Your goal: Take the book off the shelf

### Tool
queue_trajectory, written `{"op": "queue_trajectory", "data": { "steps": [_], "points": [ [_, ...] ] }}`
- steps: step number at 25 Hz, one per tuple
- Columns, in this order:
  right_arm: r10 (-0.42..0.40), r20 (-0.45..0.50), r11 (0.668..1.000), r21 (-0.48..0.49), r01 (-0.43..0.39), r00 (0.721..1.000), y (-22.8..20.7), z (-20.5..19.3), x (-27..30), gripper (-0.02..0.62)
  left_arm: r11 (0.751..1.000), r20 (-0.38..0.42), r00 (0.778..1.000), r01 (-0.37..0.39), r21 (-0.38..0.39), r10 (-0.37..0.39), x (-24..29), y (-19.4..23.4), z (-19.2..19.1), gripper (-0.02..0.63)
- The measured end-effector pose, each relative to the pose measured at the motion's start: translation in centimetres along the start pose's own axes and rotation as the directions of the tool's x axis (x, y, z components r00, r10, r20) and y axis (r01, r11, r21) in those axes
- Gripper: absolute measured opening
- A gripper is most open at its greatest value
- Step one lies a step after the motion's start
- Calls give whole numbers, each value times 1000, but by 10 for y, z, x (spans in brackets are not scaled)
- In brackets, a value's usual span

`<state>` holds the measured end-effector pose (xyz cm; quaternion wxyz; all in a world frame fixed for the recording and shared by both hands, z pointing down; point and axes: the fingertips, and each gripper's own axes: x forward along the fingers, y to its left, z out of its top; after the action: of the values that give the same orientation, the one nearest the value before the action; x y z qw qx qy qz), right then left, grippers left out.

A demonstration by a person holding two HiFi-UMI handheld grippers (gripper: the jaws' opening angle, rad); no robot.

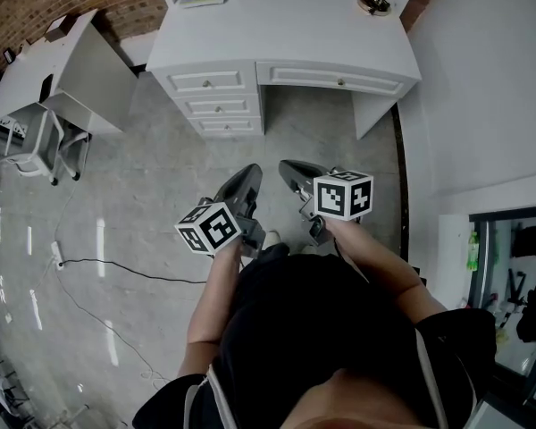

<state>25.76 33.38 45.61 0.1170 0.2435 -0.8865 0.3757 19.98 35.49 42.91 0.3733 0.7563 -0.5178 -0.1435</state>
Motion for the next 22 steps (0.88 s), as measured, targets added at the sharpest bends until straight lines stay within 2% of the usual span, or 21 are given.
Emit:
{"op": "queue_trajectory", "data": {
  "steps": [14,22],
  "points": [
    [-4,-21,1000,-21,3,1000,25,10,63,-2,1000,-12,1000,-2,17,2,-7,49,43,3],
    [18,-32,998,-58,-19,999,22,32,83,-2,997,4,999,-45,61,45,12,63,62,5]
  ]
}}
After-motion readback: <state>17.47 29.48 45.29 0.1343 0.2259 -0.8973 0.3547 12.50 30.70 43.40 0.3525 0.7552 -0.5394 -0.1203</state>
